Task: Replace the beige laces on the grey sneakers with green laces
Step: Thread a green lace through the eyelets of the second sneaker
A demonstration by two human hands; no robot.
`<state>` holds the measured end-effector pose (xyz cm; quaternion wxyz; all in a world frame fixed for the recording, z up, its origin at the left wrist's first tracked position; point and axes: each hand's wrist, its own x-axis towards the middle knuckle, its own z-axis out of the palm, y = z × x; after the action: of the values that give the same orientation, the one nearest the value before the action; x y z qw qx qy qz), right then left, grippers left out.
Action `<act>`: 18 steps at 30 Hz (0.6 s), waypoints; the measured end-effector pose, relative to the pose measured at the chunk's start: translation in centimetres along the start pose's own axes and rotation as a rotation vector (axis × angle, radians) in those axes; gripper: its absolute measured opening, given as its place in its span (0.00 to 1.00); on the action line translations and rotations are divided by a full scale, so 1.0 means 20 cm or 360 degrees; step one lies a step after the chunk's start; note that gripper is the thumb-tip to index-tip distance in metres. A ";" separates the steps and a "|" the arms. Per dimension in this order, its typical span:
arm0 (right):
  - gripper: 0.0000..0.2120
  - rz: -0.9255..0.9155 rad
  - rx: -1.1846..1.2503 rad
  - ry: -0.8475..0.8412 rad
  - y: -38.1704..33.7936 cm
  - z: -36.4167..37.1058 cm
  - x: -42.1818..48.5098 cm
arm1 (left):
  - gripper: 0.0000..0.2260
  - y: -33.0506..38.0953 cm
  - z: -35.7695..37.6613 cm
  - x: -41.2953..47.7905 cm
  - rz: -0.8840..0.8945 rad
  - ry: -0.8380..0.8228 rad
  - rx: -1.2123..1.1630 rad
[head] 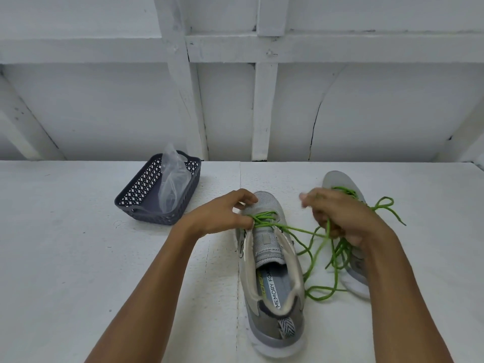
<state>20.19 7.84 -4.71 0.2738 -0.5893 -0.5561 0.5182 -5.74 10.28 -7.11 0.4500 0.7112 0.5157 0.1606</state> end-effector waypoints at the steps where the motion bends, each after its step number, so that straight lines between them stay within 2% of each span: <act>1: 0.18 0.0010 -0.0402 -0.0099 0.01 0.01 0.00 | 0.29 0.00 0.00 0.00 0.0000 -0.0002 0.0006; 2: 0.19 -0.0041 -0.0674 -0.0210 0.02 0.02 -0.01 | 0.29 0.00 0.00 0.00 -0.0001 -0.0002 0.0011; 3: 0.19 -0.0137 -0.0732 -0.0293 0.02 0.03 -0.02 | 0.29 0.00 0.00 0.00 -0.0002 -0.0003 0.0012; 4: 0.20 -0.0246 -0.0595 -0.0342 0.02 0.05 -0.02 | 0.29 0.00 0.00 0.01 -0.0002 -0.0004 0.0012; 6: 0.23 -0.0389 0.0077 -0.0308 0.00 0.06 -0.02 | 0.30 0.00 0.00 0.01 -0.0001 -0.0008 0.0005; 8: 0.17 -0.0404 0.0894 -0.0314 -0.01 0.05 -0.02 | 0.30 0.00 0.00 0.00 0.0002 -0.0008 -0.0001; 9: 0.15 -0.0357 0.1087 -0.0272 -0.03 0.04 -0.02 | 0.30 0.00 0.00 0.01 0.0003 -0.0009 -0.0003; 10: 0.14 -0.0291 0.1093 -0.0191 -0.04 0.05 -0.02 | 0.29 0.00 0.00 0.00 0.0006 -0.0012 -0.0002; 13: 0.15 -0.0125 0.0770 0.0047 -0.02 0.12 0.02 | 0.29 0.01 0.00 0.01 0.0011 -0.0011 0.0018; 18: 0.10 -0.0032 -0.0004 0.0084 0.02 0.17 0.04 | 0.26 0.02 0.00 -0.01 0.0045 0.0011 0.0056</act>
<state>17.02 7.68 -6.35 0.2927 -0.5974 -0.5554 0.4989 -5.62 10.18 -6.72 0.4333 0.7257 0.5098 0.1602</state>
